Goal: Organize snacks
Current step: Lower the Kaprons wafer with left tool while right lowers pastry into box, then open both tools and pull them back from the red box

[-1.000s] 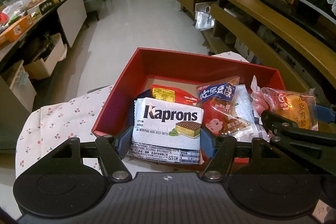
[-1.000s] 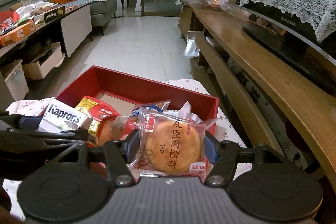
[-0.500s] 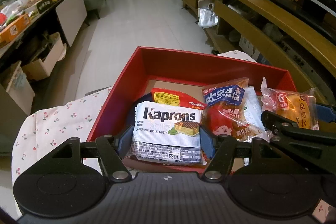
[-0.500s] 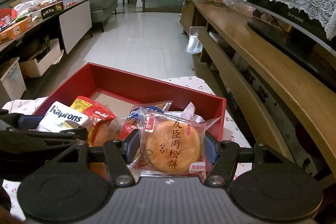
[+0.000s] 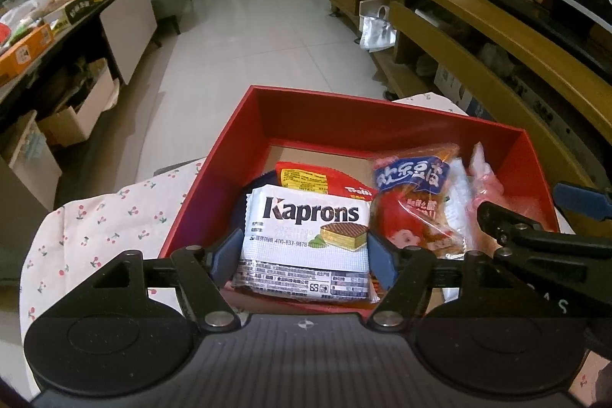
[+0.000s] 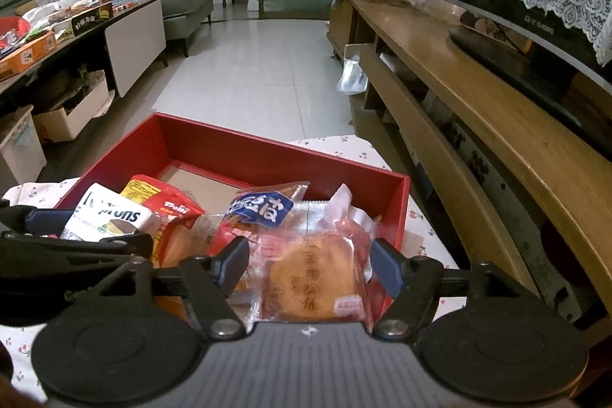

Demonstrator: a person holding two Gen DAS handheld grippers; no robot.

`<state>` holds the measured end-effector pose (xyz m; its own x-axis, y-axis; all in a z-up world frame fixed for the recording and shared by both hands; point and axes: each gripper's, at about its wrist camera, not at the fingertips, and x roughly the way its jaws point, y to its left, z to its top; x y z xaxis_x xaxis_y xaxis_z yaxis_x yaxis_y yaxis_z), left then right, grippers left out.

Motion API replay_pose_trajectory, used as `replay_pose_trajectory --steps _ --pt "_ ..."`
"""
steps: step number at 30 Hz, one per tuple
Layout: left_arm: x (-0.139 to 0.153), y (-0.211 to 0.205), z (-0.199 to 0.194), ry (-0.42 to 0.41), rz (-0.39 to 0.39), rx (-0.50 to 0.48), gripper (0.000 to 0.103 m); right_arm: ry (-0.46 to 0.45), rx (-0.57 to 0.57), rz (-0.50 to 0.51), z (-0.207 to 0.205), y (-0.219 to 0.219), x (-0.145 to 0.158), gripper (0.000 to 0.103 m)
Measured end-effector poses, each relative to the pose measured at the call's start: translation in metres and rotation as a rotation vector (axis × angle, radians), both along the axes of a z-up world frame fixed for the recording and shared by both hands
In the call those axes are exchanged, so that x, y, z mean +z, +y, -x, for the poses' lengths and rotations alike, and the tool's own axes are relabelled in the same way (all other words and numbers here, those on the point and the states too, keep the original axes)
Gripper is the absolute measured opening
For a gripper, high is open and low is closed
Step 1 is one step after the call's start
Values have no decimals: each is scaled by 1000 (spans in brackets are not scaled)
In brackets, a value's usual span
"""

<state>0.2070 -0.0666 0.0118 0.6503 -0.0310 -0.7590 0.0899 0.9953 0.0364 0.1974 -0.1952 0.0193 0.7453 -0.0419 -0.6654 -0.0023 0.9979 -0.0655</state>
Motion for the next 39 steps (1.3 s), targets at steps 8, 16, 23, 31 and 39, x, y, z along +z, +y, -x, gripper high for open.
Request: replay_pose_trajectory --steps 8,16,23,31,39 --pt "6 0 3 -18 7 -5 78 -22 1 -5 4 -2 6 76" --pt "16 -1 12 -53 -1 -13 81 -47 1 -12 14 -5 15 77" --pt "23 -3 22 -68 10 -23 81 -66 -4 0 25 -7 21 77" --pt "29 -9 38 -88 5 -48 81 -70 -20 -17 40 -15 27 77" --pt "36 -16 55 -100 7 -83 81 -71 -49 -47 63 -24 32 77"
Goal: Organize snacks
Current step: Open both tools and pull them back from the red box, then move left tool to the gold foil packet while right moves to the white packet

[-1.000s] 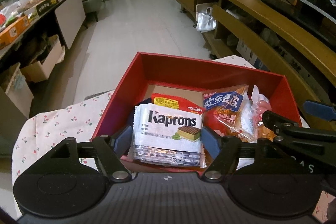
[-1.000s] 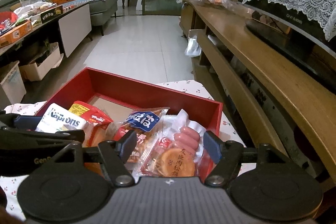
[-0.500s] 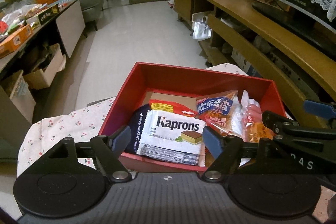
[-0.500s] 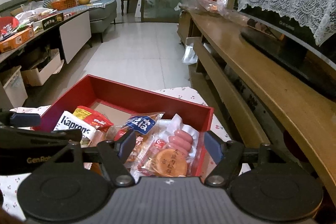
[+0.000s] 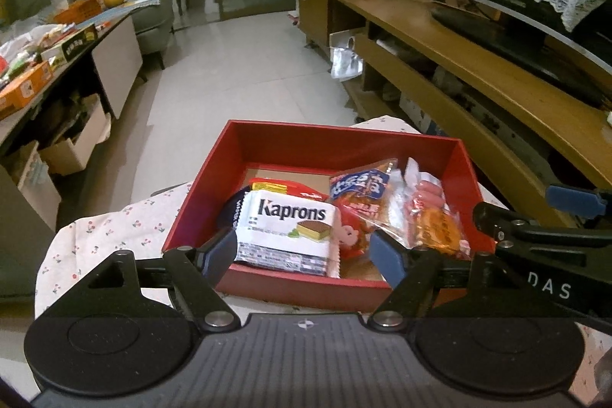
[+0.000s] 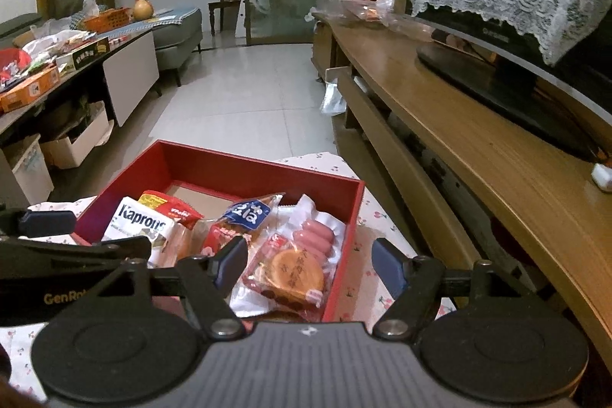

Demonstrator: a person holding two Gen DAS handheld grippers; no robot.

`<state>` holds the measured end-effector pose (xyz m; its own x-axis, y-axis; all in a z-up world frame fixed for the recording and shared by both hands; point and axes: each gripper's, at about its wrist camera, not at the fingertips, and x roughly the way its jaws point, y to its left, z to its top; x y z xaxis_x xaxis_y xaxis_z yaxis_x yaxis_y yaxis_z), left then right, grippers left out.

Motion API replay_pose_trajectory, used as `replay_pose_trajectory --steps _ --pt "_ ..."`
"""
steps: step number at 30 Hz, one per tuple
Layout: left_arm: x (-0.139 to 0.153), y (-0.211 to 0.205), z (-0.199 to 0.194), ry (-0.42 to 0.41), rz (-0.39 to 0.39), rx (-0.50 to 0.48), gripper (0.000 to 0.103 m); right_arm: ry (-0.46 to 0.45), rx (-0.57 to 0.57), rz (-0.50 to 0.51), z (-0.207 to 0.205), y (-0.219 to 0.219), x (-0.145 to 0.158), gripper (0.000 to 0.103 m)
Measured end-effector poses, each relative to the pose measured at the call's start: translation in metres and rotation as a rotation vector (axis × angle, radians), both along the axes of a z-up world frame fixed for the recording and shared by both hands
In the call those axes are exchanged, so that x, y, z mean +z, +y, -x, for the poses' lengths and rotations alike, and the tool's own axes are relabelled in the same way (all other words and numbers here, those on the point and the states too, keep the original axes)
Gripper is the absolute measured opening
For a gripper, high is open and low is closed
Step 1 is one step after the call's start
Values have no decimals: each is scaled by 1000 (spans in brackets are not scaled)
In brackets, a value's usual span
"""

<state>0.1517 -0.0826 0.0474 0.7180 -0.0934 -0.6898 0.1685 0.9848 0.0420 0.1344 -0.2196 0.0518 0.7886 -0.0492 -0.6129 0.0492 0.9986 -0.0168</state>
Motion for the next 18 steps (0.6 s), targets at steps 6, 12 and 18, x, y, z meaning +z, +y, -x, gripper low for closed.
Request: replay_pose_trajectory --steps 6,12,18 --pt "1 -6 11 2 -1 -22 81 6 -22 -13 18 -6 1 77" --pt "0 -10 21 4 -5 -35 81 13 -34 -17 30 -10 0 77" --pt "-2 -12 24 9 -5 -37 81 20 -42 -18 33 -12 -1 77"
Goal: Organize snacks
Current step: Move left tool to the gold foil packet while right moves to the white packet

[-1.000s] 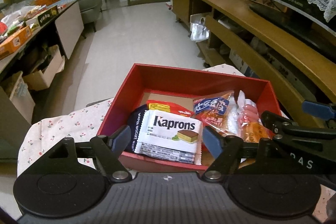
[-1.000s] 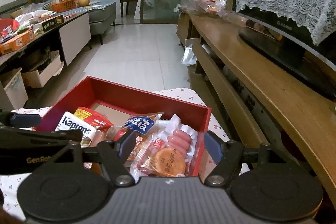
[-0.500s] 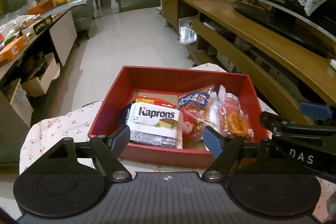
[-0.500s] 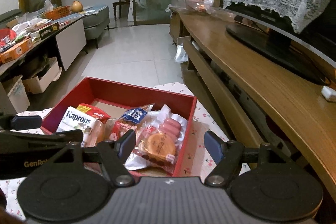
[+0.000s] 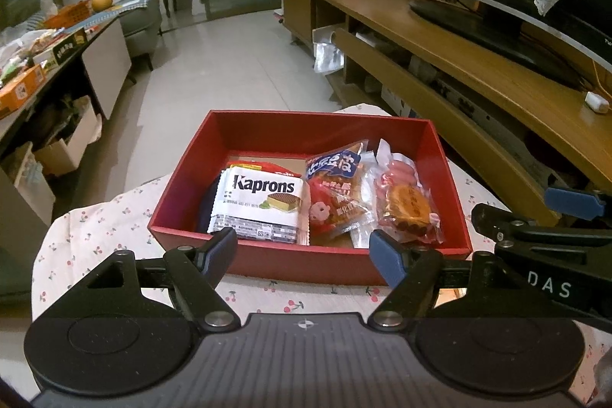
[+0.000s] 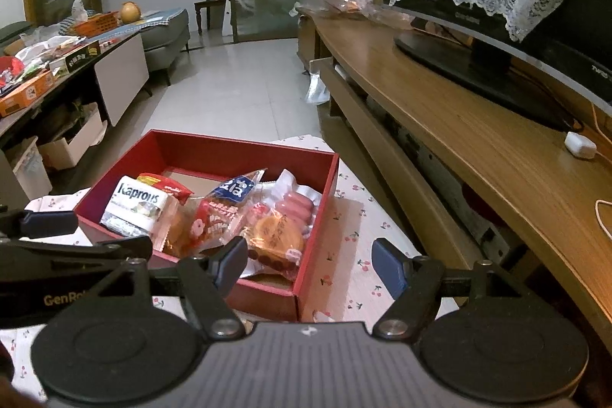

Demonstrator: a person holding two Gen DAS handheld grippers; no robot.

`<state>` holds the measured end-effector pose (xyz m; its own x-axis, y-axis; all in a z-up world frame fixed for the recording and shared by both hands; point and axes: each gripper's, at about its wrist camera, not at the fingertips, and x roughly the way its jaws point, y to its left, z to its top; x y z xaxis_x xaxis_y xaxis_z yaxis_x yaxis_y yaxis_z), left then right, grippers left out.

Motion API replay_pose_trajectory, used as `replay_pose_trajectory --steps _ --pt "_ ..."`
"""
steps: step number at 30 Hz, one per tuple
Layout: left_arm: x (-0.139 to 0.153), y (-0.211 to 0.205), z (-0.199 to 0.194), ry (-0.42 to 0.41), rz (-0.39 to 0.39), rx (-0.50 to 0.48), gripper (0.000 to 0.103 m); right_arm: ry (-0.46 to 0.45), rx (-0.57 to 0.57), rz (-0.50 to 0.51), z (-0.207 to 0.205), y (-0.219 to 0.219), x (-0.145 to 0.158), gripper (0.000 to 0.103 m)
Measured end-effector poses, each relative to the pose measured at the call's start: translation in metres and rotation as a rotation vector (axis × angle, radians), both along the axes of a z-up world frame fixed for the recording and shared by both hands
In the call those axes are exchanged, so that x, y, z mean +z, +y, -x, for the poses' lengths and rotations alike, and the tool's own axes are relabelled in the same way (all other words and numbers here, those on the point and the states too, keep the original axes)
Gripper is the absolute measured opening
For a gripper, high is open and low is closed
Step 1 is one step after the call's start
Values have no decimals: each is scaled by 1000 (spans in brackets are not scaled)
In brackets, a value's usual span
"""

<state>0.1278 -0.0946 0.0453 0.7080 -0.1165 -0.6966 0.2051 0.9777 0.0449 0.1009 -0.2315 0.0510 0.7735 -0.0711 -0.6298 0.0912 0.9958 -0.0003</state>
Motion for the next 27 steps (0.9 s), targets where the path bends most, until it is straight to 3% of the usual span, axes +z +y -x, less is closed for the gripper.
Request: replay_pose_trajectory --steps 10,17,27 --pt "-5 -3 4 22 -3 -16 80 20 7 8 2 -2 -4 77" --pt "-23 -11 10 118 51 -77 86 103 -8 -22 5 -25 -17 79" --pt "-61 -53 10 208 18 -180 87 169 -80 -48 10 -70 -32 80"
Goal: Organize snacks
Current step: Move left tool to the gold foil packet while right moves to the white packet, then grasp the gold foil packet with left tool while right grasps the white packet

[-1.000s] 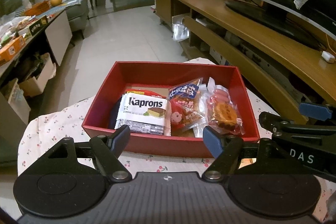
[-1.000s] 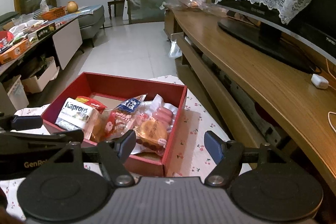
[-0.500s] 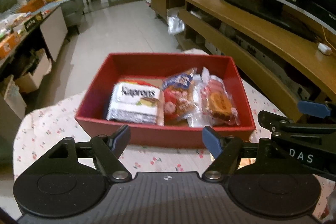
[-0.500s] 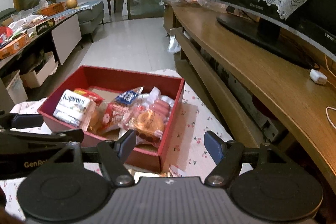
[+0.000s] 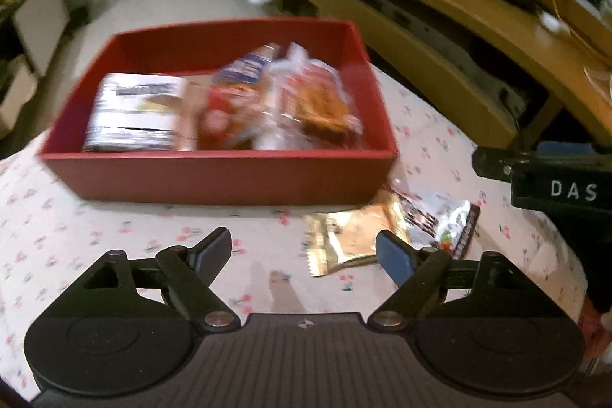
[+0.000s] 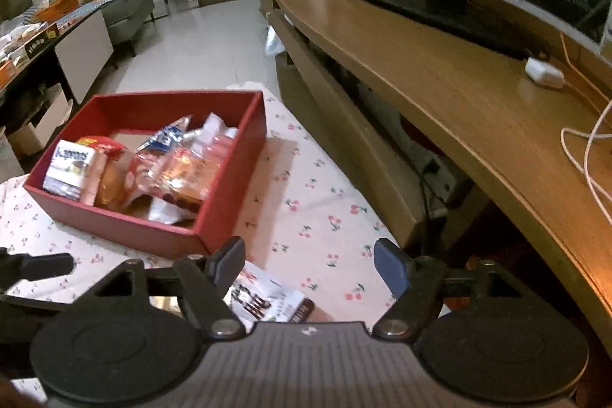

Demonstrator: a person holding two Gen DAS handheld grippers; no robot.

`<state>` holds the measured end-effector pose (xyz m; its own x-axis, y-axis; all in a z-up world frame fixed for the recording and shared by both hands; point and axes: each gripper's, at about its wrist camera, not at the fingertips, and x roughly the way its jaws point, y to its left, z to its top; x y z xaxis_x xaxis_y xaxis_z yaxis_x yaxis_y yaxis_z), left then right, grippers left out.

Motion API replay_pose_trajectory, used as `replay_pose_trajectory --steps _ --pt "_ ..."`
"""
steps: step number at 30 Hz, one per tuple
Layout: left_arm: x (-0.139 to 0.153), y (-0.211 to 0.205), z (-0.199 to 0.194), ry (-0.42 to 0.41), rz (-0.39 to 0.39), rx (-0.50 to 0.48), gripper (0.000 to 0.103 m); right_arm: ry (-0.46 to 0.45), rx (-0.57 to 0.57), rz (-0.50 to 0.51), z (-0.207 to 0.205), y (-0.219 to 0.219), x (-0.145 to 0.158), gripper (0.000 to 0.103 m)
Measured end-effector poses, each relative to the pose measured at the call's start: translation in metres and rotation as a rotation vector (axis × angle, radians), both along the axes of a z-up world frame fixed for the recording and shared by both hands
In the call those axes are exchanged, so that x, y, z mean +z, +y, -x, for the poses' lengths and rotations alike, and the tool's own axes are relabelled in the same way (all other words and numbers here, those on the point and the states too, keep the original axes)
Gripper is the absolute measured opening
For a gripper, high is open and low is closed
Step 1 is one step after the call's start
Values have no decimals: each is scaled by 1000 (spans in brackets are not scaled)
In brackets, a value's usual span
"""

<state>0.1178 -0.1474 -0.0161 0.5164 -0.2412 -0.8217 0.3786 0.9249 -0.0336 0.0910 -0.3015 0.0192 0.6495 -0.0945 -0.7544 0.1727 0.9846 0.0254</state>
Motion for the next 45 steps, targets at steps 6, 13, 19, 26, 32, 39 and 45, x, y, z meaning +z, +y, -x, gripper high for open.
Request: replay_pose_trajectory --steps 6,13,19,26,32,39,45 --pt "-23 -30 -3 -6 -70 -239 86 33 14 -4 -1 -11 -9 80" --pt "-41 -31 -25 34 -36 -347 87 74 42 -16 -6 -9 -18 81" --pt "-44 -23 -3 23 -71 -419 80 106 74 8 -16 -1 -26 81" --pt "-29 -4 11 103 13 -411 61 127 150 -5 -27 7 -32 81" --pt "-17 -24 8 -31 -75 -547 87 123 153 24 -38 -1 -34 81" --pt "-43 -35 -5 48 -99 -575 80 107 124 -33 -37 -16 -29 81" --pt "-34 -5 22 94 -75 -519 49 115 216 -10 -37 -1 -32 81"
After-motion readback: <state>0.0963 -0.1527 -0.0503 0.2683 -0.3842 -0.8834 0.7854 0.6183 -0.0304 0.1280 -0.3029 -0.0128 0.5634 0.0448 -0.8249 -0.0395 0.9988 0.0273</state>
